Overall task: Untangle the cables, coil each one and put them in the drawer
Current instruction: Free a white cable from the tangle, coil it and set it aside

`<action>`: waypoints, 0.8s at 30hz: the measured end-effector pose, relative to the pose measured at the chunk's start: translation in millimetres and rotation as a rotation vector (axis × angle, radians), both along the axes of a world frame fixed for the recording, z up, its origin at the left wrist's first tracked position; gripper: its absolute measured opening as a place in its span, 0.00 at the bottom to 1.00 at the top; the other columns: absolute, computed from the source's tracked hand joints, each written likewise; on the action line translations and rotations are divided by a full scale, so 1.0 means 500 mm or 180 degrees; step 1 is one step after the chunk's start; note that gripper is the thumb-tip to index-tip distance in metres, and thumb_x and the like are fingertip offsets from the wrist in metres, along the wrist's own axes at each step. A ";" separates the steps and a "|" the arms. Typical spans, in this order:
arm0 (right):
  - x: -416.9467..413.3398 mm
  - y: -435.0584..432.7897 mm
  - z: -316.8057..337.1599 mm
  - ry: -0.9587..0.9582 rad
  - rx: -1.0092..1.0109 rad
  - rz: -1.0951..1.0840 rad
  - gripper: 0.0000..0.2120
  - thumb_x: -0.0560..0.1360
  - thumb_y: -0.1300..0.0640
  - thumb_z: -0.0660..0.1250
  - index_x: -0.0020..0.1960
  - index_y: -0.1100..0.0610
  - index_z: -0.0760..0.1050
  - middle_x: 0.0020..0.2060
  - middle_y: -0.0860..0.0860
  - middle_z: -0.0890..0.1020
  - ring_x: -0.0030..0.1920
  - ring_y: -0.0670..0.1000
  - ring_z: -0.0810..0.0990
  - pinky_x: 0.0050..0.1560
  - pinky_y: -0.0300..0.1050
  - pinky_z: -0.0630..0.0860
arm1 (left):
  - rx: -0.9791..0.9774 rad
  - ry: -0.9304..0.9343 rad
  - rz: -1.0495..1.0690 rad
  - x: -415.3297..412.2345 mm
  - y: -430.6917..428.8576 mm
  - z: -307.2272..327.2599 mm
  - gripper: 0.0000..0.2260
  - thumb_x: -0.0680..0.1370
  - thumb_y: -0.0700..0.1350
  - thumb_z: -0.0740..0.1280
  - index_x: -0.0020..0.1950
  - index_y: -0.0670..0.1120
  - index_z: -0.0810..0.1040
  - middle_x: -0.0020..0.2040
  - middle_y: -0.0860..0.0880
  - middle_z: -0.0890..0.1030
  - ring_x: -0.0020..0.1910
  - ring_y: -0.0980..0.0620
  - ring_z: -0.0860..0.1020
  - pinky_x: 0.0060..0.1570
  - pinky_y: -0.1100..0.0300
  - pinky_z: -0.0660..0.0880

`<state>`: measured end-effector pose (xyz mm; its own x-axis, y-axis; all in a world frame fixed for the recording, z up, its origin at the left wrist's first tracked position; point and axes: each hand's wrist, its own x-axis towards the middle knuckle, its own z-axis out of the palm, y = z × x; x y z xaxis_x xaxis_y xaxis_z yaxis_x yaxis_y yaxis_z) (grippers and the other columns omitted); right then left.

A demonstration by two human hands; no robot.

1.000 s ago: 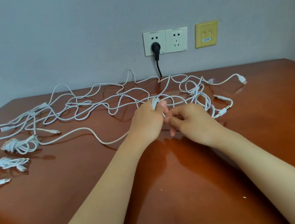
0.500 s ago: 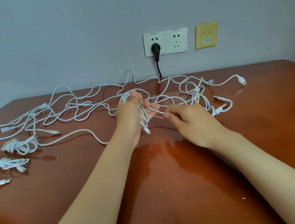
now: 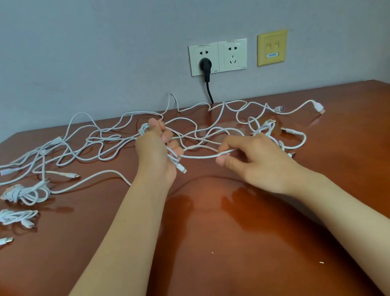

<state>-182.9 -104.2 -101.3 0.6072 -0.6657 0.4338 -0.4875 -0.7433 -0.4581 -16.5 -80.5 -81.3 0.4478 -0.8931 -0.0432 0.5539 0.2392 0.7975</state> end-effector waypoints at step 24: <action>0.003 -0.008 0.012 -0.0436 0.0753 -0.0008 0.12 0.73 0.53 0.69 0.37 0.53 0.67 0.26 0.46 0.72 0.26 0.42 0.68 0.31 0.35 0.65 | 0.0892 -0.2288 -0.2752 -0.057 0.035 -0.024 0.11 0.76 0.48 0.64 0.34 0.50 0.74 0.25 0.54 0.64 0.21 0.61 0.58 0.19 0.72 0.54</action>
